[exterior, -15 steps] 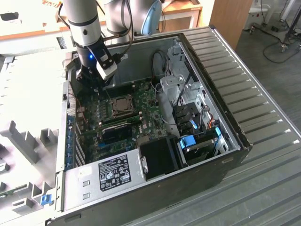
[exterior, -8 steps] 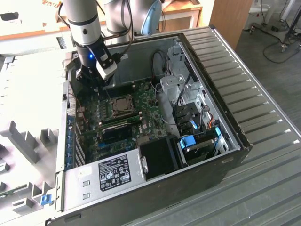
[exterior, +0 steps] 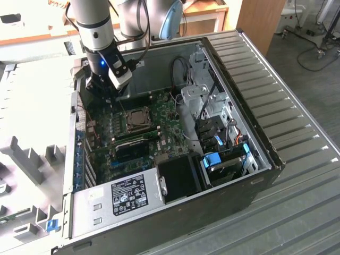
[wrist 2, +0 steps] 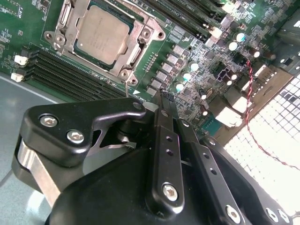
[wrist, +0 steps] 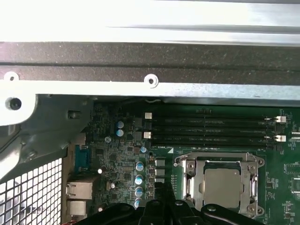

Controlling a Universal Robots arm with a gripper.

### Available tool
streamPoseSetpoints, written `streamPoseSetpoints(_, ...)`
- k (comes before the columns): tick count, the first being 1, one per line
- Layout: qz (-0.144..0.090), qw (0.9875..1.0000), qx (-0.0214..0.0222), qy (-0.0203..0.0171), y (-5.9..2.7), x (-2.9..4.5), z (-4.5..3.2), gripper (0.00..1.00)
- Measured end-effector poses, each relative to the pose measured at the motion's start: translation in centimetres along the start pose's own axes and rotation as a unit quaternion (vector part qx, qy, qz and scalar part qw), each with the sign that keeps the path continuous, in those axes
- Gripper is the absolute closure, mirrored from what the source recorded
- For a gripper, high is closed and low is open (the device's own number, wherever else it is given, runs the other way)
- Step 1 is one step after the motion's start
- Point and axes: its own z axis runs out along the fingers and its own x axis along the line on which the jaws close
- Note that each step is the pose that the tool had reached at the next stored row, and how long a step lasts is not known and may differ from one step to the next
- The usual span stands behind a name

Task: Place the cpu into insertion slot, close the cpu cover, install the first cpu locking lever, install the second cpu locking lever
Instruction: 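Install the first cpu locking lever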

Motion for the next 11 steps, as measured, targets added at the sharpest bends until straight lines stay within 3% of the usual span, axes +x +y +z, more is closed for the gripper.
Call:
streamPoseSetpoints(5,0.0,1.0,-0.0075,-0.0001,0.08,0.08,0.04,0.89)
streamPoseSetpoints(11,0.0,0.9999,-0.01,-0.0001,0.16,0.11,0.06,0.89)
